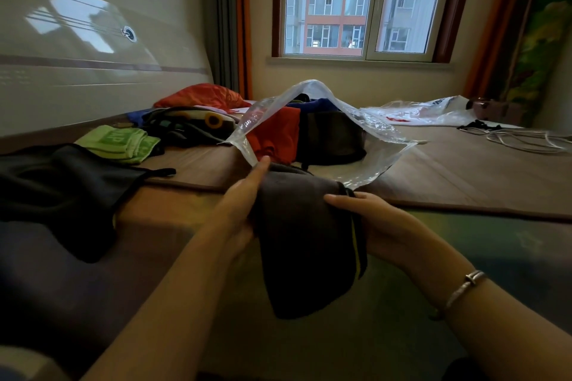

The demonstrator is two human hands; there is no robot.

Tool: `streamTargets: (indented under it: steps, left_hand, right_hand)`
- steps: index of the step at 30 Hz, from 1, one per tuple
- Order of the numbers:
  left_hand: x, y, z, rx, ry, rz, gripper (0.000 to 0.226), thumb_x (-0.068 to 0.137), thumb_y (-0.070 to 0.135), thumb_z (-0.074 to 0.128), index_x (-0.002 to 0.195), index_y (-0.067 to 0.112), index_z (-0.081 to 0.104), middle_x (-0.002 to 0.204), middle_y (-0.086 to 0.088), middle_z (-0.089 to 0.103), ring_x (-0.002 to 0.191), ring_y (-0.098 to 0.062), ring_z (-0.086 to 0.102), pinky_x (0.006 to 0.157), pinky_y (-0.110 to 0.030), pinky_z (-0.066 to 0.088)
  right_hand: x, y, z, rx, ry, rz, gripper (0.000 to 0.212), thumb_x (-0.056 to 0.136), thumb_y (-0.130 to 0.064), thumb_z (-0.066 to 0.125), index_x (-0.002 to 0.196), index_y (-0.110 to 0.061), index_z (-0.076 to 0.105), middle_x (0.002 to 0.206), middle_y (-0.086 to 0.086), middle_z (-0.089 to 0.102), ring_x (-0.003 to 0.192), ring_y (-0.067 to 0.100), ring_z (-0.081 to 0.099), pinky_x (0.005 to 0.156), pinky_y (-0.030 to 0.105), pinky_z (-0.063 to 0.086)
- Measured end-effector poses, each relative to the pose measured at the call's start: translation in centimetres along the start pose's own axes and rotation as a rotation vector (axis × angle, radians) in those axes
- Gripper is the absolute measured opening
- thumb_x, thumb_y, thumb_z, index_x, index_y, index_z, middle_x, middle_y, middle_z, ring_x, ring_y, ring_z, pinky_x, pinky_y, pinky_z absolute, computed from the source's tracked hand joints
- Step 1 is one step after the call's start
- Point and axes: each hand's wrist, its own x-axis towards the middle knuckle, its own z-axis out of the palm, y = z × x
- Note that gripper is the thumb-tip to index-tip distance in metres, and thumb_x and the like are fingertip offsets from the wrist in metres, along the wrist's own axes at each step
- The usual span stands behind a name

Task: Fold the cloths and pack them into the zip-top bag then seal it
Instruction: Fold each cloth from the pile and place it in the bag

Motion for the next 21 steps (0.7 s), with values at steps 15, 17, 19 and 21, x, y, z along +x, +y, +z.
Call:
streamTargets:
  steps: [15,17,19,21]
  left_hand:
    - [-2.1,0.0,-0.4,0.594,-0.218,0.301,0.053,0.078,-0.01,0.065,0.12,0.022,0.059,0.119,-0.002,0.056,0.103,-0.014,0.059,0.075,-0.019,0.055]
    - [-1.9,-0.2,-0.3,0.77,-0.101,0.468,0.049,0.077,-0.001,0.071,0.118,0.024,0.06,0.115,0.006,0.057,0.102,-0.007,0.056,0.074,-0.015,0.05]
    - [-1.8,-0.4,-0.2,0.911,0.043,0.694,0.033,0.079,0.01,0.073,0.109,0.023,0.065,0.106,0.008,0.06,0.097,-0.003,0.056,0.076,-0.012,0.047]
    - [-1.7,-0.3,-0.1,0.93,0.146,0.822,0.017,0.08,0.018,0.073,0.096,0.021,0.068,0.098,0.006,0.06,0.087,-0.002,0.056,0.071,-0.008,0.044]
  right_hand:
    - [-0.7,-1.2,-1.4,-0.509,0.237,-0.221,0.088,0.073,-0.004,0.078,0.134,-0.034,0.022,0.125,0.007,0.04,0.111,0.025,0.053,0.092,0.039,0.052]
    - [-1.1,-0.8,-0.8,-0.733,0.106,-0.221,0.083,0.073,0.0,0.076,0.134,-0.031,0.031,0.119,0.001,0.042,0.107,0.017,0.053,0.088,0.028,0.053]
    - [-0.8,-0.3,-1.0,-1.007,0.139,-0.294,0.06,0.073,-0.004,0.076,0.123,-0.025,0.049,0.116,0.002,0.048,0.107,0.017,0.053,0.087,0.027,0.052]
    - [-0.6,-0.2,-1.3,-1.186,0.258,-0.415,0.028,0.078,-0.011,0.071,0.099,-0.025,0.059,0.101,0.001,0.051,0.093,0.015,0.054,0.074,0.018,0.045]
